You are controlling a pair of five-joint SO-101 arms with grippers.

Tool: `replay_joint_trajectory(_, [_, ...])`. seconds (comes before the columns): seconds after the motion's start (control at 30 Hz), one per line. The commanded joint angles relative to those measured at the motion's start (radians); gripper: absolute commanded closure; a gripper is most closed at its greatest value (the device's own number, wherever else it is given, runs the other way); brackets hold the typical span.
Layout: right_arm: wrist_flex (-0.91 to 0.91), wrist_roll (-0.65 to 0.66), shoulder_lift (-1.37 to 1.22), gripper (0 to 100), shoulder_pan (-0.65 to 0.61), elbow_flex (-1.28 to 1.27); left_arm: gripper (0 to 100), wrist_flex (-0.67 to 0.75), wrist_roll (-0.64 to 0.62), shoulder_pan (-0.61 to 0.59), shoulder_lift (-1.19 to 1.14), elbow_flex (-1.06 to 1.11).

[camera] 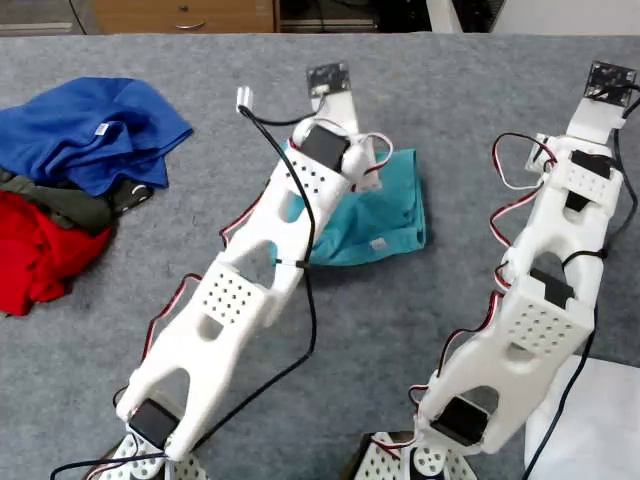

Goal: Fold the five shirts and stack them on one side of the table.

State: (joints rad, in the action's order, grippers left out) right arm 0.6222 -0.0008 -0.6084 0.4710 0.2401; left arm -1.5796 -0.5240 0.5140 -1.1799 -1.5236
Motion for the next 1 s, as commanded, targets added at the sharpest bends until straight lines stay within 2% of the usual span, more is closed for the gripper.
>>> replay_joint_trajectory(0.0, [-0.020, -0.009, 0.004, 99.1, 0.010, 0.056, 97, 0.034, -0.002, 0.005, -0.022, -0.005])
replay_joint_trajectory(0.2, [-0.020, -0.009, 0.004, 99.1, 0.008, 0.056, 97, -0.018, -0.002, 0.077, -0.044, -0.011])
replay_joint_trajectory(0.5, [-0.020, -0.009, 0.004, 99.1, 0.010, 0.056, 97, -0.173, -0.002, 0.195, -0.047, -0.152])
replay_joint_trajectory(0.77, [-0.020, -0.009, 0.004, 99.1, 0.010, 0.056, 97, -0.180, -0.002, 0.245, -0.047, -0.138])
replay_joint_trajectory(0.97, [-0.020, -0.009, 0.004, 99.1, 0.012, 0.056, 97, -0.181, -0.002, 0.236, -0.036, -0.147])
